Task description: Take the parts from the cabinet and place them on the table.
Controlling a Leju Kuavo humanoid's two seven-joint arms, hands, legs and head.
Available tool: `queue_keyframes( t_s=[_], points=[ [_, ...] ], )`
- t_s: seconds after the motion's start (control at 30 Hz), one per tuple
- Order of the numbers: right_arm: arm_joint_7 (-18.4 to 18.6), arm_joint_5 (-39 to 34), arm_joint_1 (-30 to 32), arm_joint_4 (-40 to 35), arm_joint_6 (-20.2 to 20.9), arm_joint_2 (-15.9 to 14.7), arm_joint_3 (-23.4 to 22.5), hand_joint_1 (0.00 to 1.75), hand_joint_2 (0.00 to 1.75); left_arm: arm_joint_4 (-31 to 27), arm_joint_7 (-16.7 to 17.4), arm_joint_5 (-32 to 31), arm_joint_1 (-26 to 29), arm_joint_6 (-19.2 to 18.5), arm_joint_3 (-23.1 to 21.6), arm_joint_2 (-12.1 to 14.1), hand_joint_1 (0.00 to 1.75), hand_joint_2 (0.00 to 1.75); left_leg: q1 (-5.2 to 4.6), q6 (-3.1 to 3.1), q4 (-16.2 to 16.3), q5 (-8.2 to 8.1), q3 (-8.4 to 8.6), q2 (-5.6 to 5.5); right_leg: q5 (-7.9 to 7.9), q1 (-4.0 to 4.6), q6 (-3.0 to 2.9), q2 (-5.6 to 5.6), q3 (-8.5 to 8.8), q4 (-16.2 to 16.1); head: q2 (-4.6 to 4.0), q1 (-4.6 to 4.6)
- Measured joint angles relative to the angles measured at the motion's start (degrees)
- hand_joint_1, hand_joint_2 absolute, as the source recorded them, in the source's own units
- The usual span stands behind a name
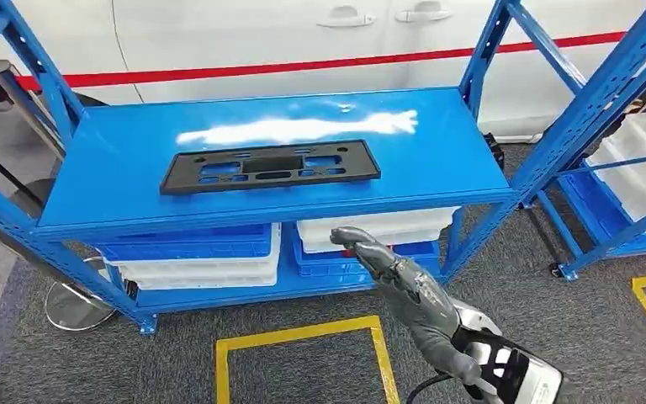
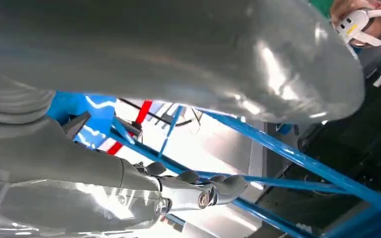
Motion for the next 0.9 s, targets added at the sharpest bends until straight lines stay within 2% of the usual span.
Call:
queue_keyframes(
  t_s=[0.03,0.07,0.13,0.17,0.2,0.23,0.3,0.33,0.37,0.4,0.47,0.5,0.53,0.57,0.6,0.63,0.67,0.7,0.73,0.8,0.83,0.87,0.9],
  points=[
    [0.00,-0.22,0.02,0.13,0.04,-0.13,0.15,0.00,0.00,0.00,-0.02,0.00,0.08,0.00,0.04,0.00,0.00,0.00,-0.17,0.12,0.00,-0.08,0.15,-0.04,0.85,0.02,-0.16,0.01,-0.65,0.53,0.00,0.00],
    [0.00,-0.48,-0.01,0.20,0.18,-0.20,0.26,0.00,0.00,0.00,-0.04,0.00,0.12,0.00,0.15,0.00,0.00,0.00,-0.30,0.19,0.00,-0.23,0.35,-0.13,2.79,0.12,-0.48,0.03,0.01,-1.45,0.00,0.00],
    [0.00,-0.94,-0.08,0.20,0.48,-0.42,0.44,0.00,0.00,0.00,-0.11,0.00,0.13,0.00,0.53,-0.02,0.00,0.00,-0.55,0.13,-0.01,-0.59,1.00,-0.32,8.29,0.72,-1.62,0.19,4.16,-10.77,0.00,0.02],
    [0.00,-1.18,-0.22,0.20,0.68,-0.54,0.50,0.00,0.00,0.00,-0.15,0.00,0.14,0.02,0.63,-0.19,0.00,0.00,-0.46,0.05,-0.07,-0.79,1.14,-0.34,9.54,1.20,-2.40,0.29,5.93,-15.25,0.00,0.00],
    [0.00,-1.36,-0.27,0.28,0.81,-0.57,0.59,0.00,0.00,0.00,-0.20,0.00,0.07,0.04,0.74,-0.33,0.00,0.00,-0.92,-0.29,0.06,-0.98,1.03,-0.34,8.78,1.31,-2.60,0.19,6.66,-16.00,0.00,-0.15],
    [-0.02,-1.42,-0.32,0.33,0.85,-0.57,0.66,0.00,0.00,0.00,-0.22,0.00,0.11,0.09,0.90,-0.31,0.00,0.00,-0.64,-0.53,-0.02,-1.02,0.97,-0.33,8.77,1.45,-2.46,0.20,6.64,-16.41,0.00,-0.04],
    [-0.02,-1.46,-0.31,0.41,0.87,-0.70,0.76,0.00,0.00,0.00,-0.28,0.00,0.22,0.09,0.98,-0.31,0.00,0.00,-0.40,-1.24,-0.53,-1.09,1.34,-0.24,8.56,1.67,-2.72,0.43,6.71,-16.60,-0.02,-0.04],
    [-0.04,-1.46,-0.34,0.39,0.85,-0.81,0.76,0.00,0.00,0.00,-0.33,0.00,0.14,0.11,1.00,-0.26,0.00,0.00,-0.76,-1.65,-0.82,-1.24,1.76,-0.23,8.73,1.19,-2.91,0.44,7.24,-17.52,0.00,-0.09],
    [-0.07,-1.46,-0.35,0.41,0.85,-0.81,0.85,0.00,0.00,0.00,-0.35,0.00,0.17,0.18,1.05,-0.26,0.00,0.00,-0.54,-1.81,0.06,-1.69,1.68,-0.10,8.99,0.86,-2.89,0.25,8.10,-18.36,0.00,-0.09],
    [-0.11,-1.46,-0.48,0.41,0.85,-0.81,0.94,0.00,0.00,0.00,-0.35,0.00,0.15,0.24,1.07,-0.26,0.00,0.00,-0.55,-2.05,2.43,-2.97,0.59,-0.03,8.89,0.81,-3.09,0.24,8.59,-18.67,0.00,-0.22],
    [-0.11,-1.38,-0.52,0.55,0.85,-0.79,1.27,0.00,0.00,0.00,-0.33,0.00,0.14,0.42,1.27,-0.26,0.00,0.00,-0.25,-2.37,10.75,-6.53,-3.97,-0.03,8.45,0.90,-3.43,0.12,8.93,-18.67,0.00,-0.24],
    [-0.11,-1.29,-0.52,0.68,0.85,-0.79,1.46,0.00,0.00,0.00,-0.33,0.00,0.28,0.46,1.42,-0.26,0.00,0.00,-0.18,-2.57,14.95,-7.60,-6.53,-0.02,8.20,0.94,-3.48,0.13,9.09,-18.61,0.00,-0.17],
    [-0.11,-1.16,-0.52,0.85,0.81,-0.70,1.62,0.00,0.00,0.00,-0.33,0.00,0.47,0.55,1.53,-0.26,0.00,0.00,-0.13,-2.72,16.52,-7.15,-7.88,-0.02,7.91,0.92,-3.42,0.14,9.31,-18.57,0.00,-0.22],
    [-0.11,-0.96,-0.49,1.01,0.79,-0.70,1.77,0.00,0.00,0.00,-0.33,0.00,0.60,0.59,1.66,-0.24,0.00,0.00,-0.06,-2.82,15.23,-5.36,-7.70,-0.01,7.62,0.88,-3.36,0.20,9.69,-18.53,-0.02,-0.22],
    [-0.11,-0.74,-0.49,1.11,0.79,-0.68,1.92,0.00,0.00,0.00,-0.33,0.00,0.60,0.59,1.90,-0.24,0.00,0.00,-0.01,-2.87,11.54,-2.53,-6.34,0.00,7.25,0.83,-3.21,0.25,10.18,-18.45,0.00,-0.20],
    [-0.11,-0.72,-0.49,1.18,0.79,-0.52,2.05,0.00,0.00,0.00,-0.33,0.00,0.58,0.61,2.01,-0.22,0.00,0.00,0.07,-2.83,6.33,0.63,-4.16,0.06,6.79,0.78,-2.99,0.26,10.76,-18.36,0.00,-0.20],
    [-0.11,-0.70,-0.53,1.25,0.79,-0.44,2.10,0.00,0.00,0.02,-0.35,0.00,0.60,0.61,2.10,-0.13,0.00,0.00,0.12,-2.71,1.62,2.90,-2.19,0.21,6.32,0.76,-2.69,0.24,11.20,-18.27,0.00,-0.20],
    [-0.11,-0.61,-0.59,1.35,0.79,-0.37,2.14,0.00,0.00,0.02,-0.37,0.00,0.56,0.61,2.18,-0.11,0.00,0.00,-0.31,-2.44,0.13,1.53,-1.30,0.28,5.88,1.19,-2.18,0.26,11.28,-18.01,0.00,-0.22],
    [-0.11,-0.59,-0.66,1.44,0.76,-0.35,2.19,0.00,0.00,0.02,-0.46,0.00,0.44,0.59,2.30,-0.11,0.00,0.00,-0.25,-1.63,-0.15,1.44,-1.01,0.12,5.81,1.10,-1.94,0.29,11.20,-18.00,0.00,-0.15],
    [-0.11,-0.61,-0.93,1.66,0.72,-0.22,2.29,0.00,0.00,0.02,-0.55,0.02,0.61,0.57,2.40,-0.09,0.00,0.00,-0.37,-0.92,-0.48,1.16,-1.11,0.00,6.00,1.03,-1.31,0.25,11.44,-17.70,0.00,-0.13],
    [-0.13,-0.68,-1.07,1.79,0.68,-0.17,2.34,0.00,0.00,0.02,-0.55,0.00,0.63,0.59,2.40,-0.09,0.00,0.00,-0.24,-0.51,-0.54,1.12,-0.55,-0.14,5.83,0.98,-1.04,0.26,11.64,-17.63,0.00,-0.11],
    [-0.11,-0.68,-1.15,1.92,0.57,-0.11,2.42,0.00,0.00,0.02,-0.57,0.00,0.62,0.59,2.43,-0.09,0.00,0.00,-0.17,-0.19,-0.98,0.94,0.10,-0.12,5.48,0.86,-0.74,0.26,11.33,-16.55,0.00,-0.05],
    [-0.17,-0.70,-1.34,1.92,0.48,-0.11,2.47,0.00,0.00,0.02,-0.61,0.00,0.58,0.59,2.45,-0.09,0.00,0.00,-0.16,0.14,-1.05,0.73,0.61,-0.11,4.60,0.73,-0.65,0.27,10.19,-14.06,0.00,0.00]
  ],
)
